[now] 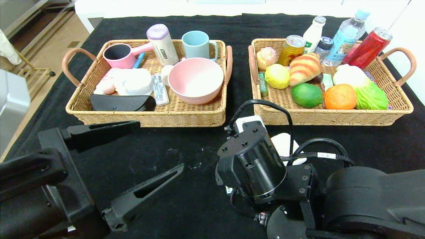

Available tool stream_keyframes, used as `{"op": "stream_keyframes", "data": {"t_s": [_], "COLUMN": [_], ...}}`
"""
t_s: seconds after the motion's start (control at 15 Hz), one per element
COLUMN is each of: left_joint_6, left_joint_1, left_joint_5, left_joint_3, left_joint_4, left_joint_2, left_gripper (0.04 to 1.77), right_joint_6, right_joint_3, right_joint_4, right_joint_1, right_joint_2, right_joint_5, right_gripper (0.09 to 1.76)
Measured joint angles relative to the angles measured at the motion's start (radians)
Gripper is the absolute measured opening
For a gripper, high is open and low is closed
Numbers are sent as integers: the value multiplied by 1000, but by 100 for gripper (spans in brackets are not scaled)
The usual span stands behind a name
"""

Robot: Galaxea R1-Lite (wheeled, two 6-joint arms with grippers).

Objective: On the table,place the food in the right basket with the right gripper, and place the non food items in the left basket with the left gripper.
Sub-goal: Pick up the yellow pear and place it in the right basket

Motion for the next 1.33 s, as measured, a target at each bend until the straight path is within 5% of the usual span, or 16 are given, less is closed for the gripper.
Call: {"op": "stream_keyframes", "data": {"t_s": [0.4, 0.53, 0.67, 1.33], "left_joint_6": [6, 6, 6, 7], "left_joint_1": [-1, -1, -1, -1], "left_joint_5": [-1, -1, -1, -1], "left_joint_3": [3, 3, 3, 5], "left_joint_4": [0, 0, 0, 0], "left_joint_2": [1, 1, 1, 1], "left_gripper": [172, 172, 172, 172], "right_joint_6": [6, 8, 9, 12], "right_joint_3": [0, 0, 1, 6], "right_joint_4": [0, 0, -1, -2], "right_joint_1": [-2, -2, -2, -3], "right_joint_2": [13, 16, 19, 24], "right_joint_5": [-1, -2, -2, -2], "right_gripper": [171, 134, 121, 118]}}
